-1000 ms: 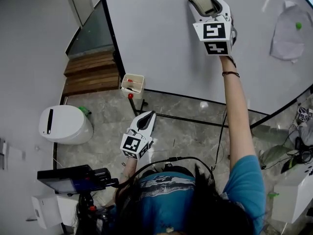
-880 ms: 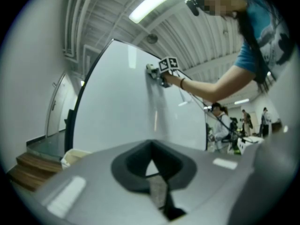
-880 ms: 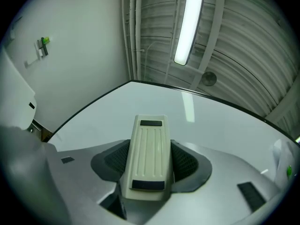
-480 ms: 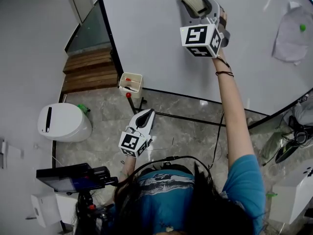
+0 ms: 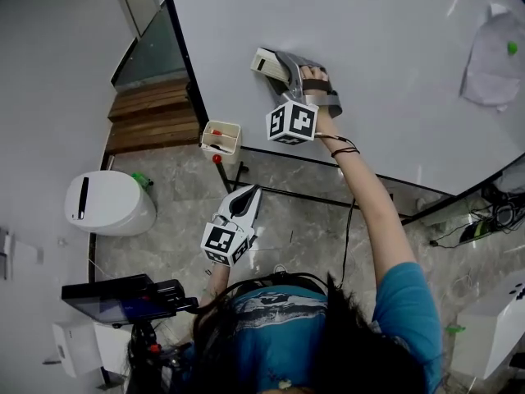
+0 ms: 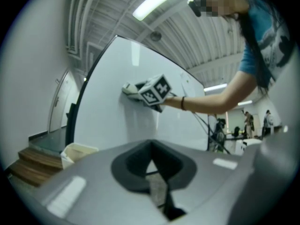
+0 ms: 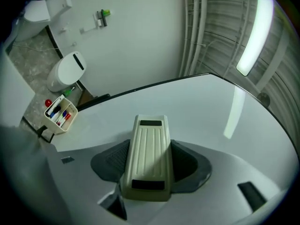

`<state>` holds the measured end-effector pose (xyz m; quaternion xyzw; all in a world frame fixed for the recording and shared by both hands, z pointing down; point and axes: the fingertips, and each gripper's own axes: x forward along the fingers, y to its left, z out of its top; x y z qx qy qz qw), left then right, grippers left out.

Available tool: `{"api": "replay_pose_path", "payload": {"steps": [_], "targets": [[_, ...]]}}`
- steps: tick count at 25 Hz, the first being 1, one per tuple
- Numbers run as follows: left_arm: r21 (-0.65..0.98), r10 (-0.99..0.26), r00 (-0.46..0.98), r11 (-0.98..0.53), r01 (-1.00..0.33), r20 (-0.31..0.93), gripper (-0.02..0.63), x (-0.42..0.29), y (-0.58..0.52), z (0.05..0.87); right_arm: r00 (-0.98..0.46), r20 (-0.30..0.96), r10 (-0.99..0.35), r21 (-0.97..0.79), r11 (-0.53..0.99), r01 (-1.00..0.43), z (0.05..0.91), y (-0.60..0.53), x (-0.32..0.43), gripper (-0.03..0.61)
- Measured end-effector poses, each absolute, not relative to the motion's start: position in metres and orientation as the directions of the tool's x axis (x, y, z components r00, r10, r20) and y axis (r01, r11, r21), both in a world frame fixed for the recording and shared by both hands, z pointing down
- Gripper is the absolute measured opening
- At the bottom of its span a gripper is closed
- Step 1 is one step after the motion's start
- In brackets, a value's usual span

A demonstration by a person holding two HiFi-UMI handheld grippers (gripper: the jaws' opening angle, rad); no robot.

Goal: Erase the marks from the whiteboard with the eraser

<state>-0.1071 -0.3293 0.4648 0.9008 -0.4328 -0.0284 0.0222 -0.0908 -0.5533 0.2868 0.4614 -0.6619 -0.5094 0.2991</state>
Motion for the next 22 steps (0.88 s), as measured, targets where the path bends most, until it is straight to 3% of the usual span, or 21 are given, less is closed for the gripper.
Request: {"api": "replay_pose_path", "payload": {"steps": [9,22], "targets": [[0.079,-0.805,0.592,-0.593,-0.801,-0.036,0.003,-0.119,-0.334,0.470,-0.389,-0.060,-0.919,0.955,0.060,-0.289,0.282,-0.555,-0.084,0.264],[0.078,-0.771,0.636,-0.637,-0.767,-0.035,0.003,-0.100,-0.331,0.464,-0.286,-0.263,-0.921,0.841,-0.074,-0.535,0.120,-0.533,0.016,0.264]]}}
